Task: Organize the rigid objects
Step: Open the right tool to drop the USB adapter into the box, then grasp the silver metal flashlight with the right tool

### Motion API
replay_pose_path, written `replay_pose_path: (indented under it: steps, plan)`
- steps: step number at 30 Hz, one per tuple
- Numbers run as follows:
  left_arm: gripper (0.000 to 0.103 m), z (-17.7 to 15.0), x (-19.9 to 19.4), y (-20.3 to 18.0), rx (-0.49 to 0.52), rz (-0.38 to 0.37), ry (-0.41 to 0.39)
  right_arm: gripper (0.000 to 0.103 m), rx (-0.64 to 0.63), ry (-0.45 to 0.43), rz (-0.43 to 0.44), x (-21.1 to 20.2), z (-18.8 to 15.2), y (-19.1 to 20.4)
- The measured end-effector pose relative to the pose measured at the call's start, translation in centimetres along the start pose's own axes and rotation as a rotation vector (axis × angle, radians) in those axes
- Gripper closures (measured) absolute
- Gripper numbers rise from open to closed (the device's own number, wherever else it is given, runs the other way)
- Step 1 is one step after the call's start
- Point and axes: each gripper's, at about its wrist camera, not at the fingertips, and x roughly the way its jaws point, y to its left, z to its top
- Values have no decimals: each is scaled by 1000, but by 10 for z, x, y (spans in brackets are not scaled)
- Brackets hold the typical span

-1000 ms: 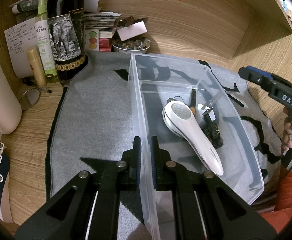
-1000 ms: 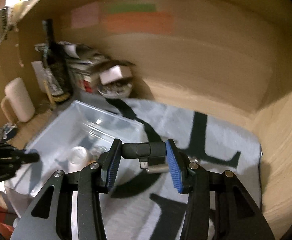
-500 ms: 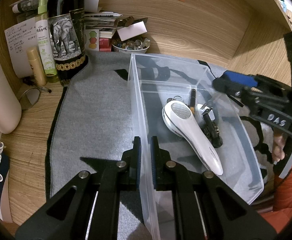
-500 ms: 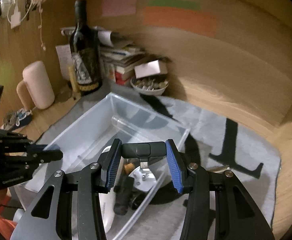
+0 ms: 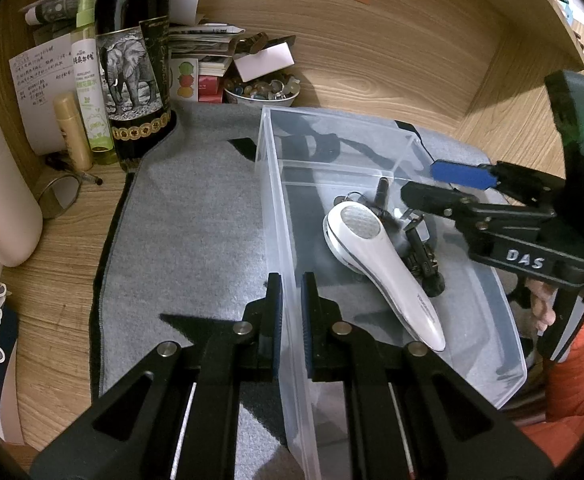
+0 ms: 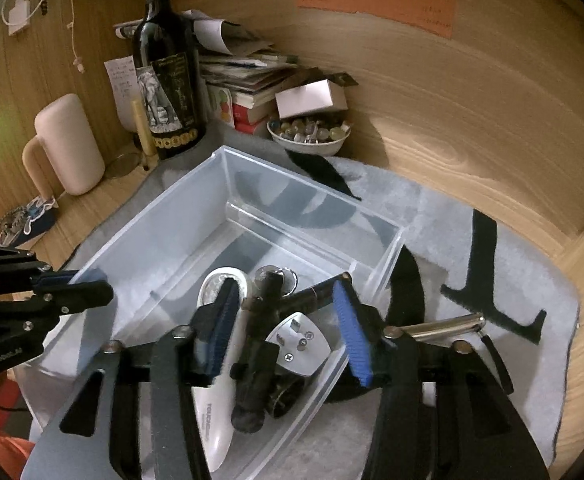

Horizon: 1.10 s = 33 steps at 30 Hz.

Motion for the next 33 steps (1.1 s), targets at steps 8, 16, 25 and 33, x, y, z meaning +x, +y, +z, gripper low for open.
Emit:
replay_pose_path:
  steps: [8, 16, 25, 33]
  plan:
    - [94, 0, 0, 0, -1, -2, -1, 45, 56, -72, -57, -25, 6, -20]
    - [94, -2, -1, 2, 0, -4, -3, 45, 182, -84, -156, -33, 7, -68]
    - [94, -2, -1, 2, 3, -2, -3, 45, 296, 32, -210, 12, 1, -111]
    - [94, -2, -2, 0, 10, -2, -2, 45, 310, 149, -240, 50, -20, -119]
